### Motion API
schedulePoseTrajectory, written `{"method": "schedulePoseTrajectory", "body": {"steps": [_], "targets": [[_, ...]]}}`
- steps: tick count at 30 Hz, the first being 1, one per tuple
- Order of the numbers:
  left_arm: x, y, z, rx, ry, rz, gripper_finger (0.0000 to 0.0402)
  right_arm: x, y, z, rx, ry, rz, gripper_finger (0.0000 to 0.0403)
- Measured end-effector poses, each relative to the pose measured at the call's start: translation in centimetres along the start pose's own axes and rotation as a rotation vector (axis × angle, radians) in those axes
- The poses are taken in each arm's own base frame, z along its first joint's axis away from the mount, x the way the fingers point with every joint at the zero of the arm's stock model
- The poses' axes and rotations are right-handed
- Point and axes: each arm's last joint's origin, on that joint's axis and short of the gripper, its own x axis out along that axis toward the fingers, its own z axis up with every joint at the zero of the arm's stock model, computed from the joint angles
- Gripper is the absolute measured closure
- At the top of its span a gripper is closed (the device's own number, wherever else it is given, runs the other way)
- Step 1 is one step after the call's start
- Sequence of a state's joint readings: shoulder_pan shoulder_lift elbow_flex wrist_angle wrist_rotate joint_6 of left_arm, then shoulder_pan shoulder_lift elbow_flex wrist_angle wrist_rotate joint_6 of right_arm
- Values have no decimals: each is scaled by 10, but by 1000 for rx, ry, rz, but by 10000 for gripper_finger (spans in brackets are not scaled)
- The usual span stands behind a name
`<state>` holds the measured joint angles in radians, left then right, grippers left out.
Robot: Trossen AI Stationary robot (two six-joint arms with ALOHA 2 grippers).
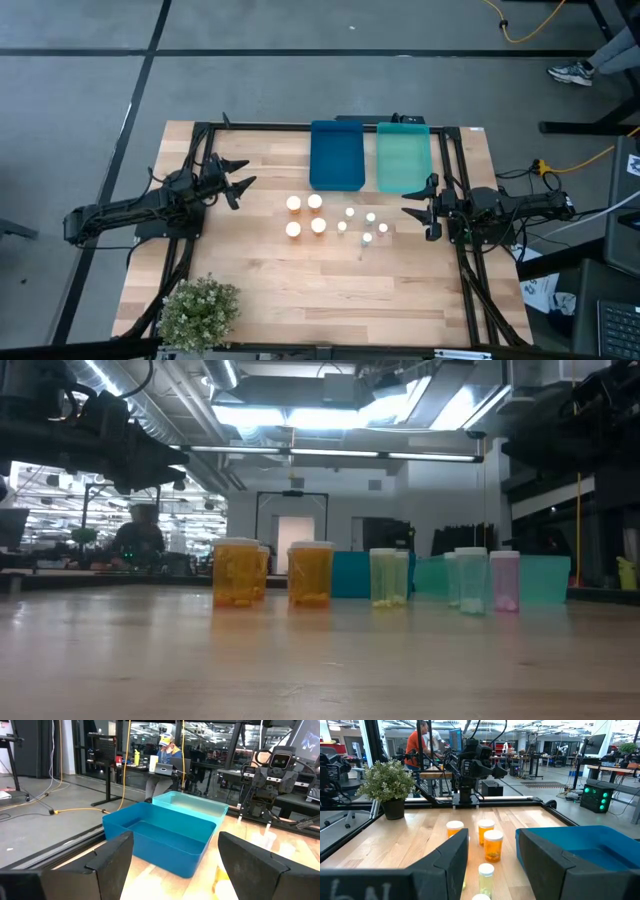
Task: Pick and place medicine bottles into bin by pill shape (circle, oval)
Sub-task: Put the pink pill bottle into the green transparent bin
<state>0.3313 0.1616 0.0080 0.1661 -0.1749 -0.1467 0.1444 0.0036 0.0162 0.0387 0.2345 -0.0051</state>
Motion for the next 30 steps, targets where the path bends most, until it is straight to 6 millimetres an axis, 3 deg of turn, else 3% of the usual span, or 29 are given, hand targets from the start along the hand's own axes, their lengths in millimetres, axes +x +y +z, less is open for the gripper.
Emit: {"method": "schedulePoseTrajectory", "body": {"steps": [30], "targets": [[0,0,-1,47,11,1,119,0,0,2,4,-18,0,226]]}}
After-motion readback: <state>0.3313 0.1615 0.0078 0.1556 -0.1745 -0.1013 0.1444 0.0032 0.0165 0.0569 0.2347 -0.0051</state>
